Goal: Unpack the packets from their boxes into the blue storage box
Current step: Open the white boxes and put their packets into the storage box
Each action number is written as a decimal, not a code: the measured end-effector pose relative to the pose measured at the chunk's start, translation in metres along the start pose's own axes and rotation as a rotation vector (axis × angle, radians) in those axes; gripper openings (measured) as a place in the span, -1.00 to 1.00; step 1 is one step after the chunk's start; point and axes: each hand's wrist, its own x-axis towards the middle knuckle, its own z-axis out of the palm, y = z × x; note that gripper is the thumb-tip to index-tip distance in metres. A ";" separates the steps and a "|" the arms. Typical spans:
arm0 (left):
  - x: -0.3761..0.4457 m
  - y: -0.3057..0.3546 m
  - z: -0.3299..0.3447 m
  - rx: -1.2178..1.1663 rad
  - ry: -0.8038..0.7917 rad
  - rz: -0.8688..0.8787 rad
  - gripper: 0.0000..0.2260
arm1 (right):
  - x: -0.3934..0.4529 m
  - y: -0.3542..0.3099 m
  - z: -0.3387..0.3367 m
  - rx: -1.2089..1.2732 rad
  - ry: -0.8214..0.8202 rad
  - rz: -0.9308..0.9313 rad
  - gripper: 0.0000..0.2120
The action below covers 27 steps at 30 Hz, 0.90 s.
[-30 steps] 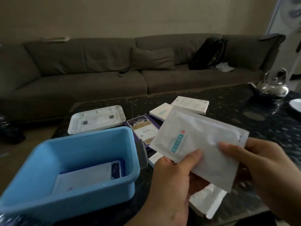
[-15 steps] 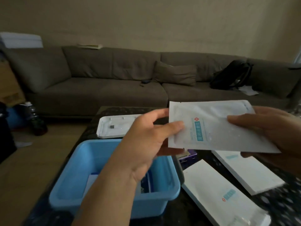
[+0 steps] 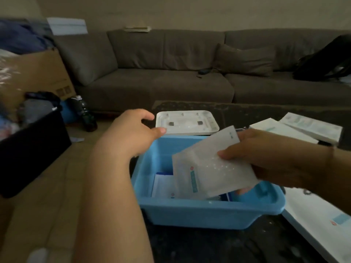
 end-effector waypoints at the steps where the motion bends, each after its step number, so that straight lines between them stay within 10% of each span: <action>1: 0.002 -0.004 0.000 0.030 -0.023 -0.029 -0.59 | 0.008 0.002 0.008 0.021 -0.017 0.038 -0.81; 16: 0.022 -0.029 0.005 -0.006 -0.086 -0.067 -0.52 | 0.060 0.033 0.050 0.100 -0.162 0.179 -0.74; 27: 0.022 -0.027 0.005 0.011 -0.092 -0.053 -0.50 | 0.043 0.022 0.032 -0.678 -0.176 0.080 -0.12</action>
